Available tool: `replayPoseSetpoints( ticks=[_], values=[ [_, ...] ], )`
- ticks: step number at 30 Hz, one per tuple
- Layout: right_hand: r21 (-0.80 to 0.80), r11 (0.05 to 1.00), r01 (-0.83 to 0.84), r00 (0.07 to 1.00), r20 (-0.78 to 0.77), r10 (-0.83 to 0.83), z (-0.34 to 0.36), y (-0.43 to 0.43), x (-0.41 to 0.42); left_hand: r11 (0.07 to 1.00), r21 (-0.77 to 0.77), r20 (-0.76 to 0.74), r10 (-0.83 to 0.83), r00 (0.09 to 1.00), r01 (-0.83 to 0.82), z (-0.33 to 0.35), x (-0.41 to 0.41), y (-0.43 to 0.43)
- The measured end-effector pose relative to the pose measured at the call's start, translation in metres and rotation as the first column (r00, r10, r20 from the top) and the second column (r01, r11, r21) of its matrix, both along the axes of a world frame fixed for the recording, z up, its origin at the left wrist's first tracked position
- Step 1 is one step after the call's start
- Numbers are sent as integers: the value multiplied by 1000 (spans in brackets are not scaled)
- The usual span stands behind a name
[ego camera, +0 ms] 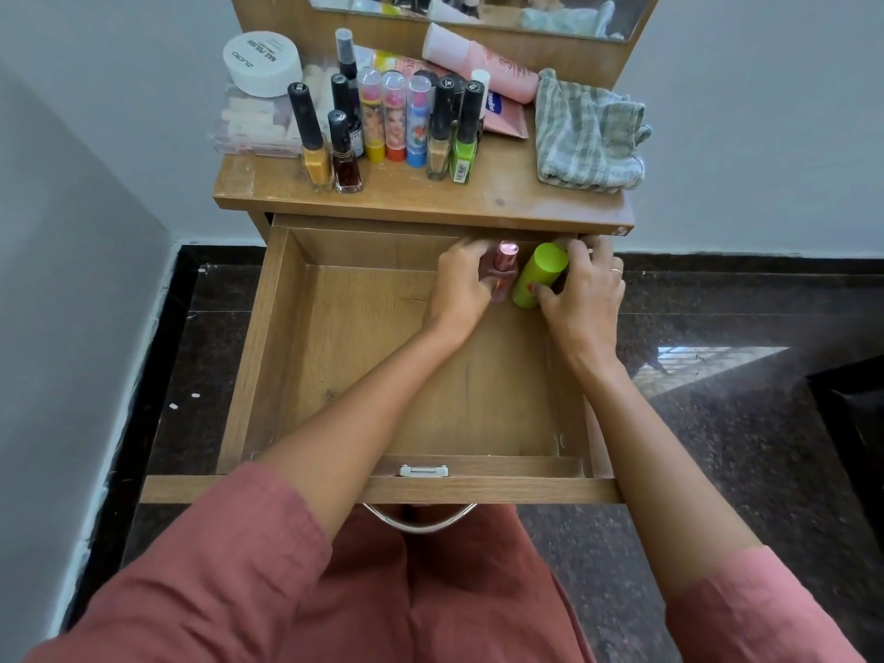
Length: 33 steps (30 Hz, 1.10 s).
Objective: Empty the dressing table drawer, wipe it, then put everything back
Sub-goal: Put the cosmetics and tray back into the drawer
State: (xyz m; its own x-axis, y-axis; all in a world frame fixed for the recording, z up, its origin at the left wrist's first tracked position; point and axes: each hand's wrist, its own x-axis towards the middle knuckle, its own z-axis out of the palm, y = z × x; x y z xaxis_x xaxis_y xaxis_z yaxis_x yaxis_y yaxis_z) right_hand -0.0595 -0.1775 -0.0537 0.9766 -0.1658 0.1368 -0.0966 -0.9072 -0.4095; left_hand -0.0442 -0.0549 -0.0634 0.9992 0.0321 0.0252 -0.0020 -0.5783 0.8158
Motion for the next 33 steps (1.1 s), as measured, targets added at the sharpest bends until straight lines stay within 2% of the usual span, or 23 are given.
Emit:
replayPoseSetpoints(
  ticks=[12,20,27,33],
  values=[
    [-63,996,58,998,31,-56,-5,3,2,995,-31,109,99,989,-97,0,-5,-18],
    [-79,995,63,998,20,-62,-3,4,1,992,56,114,108,988,-115,-7,-4,-23],
    [-4,1000,30,1000,8,-30,1,1,-6,995,6,93,103,990,-104,-9,-4,-19],
    [53,997,57,998,14,-57,10,3,-18,992,-103,61,85,995,-78,-8,-11,-12]
  ],
)
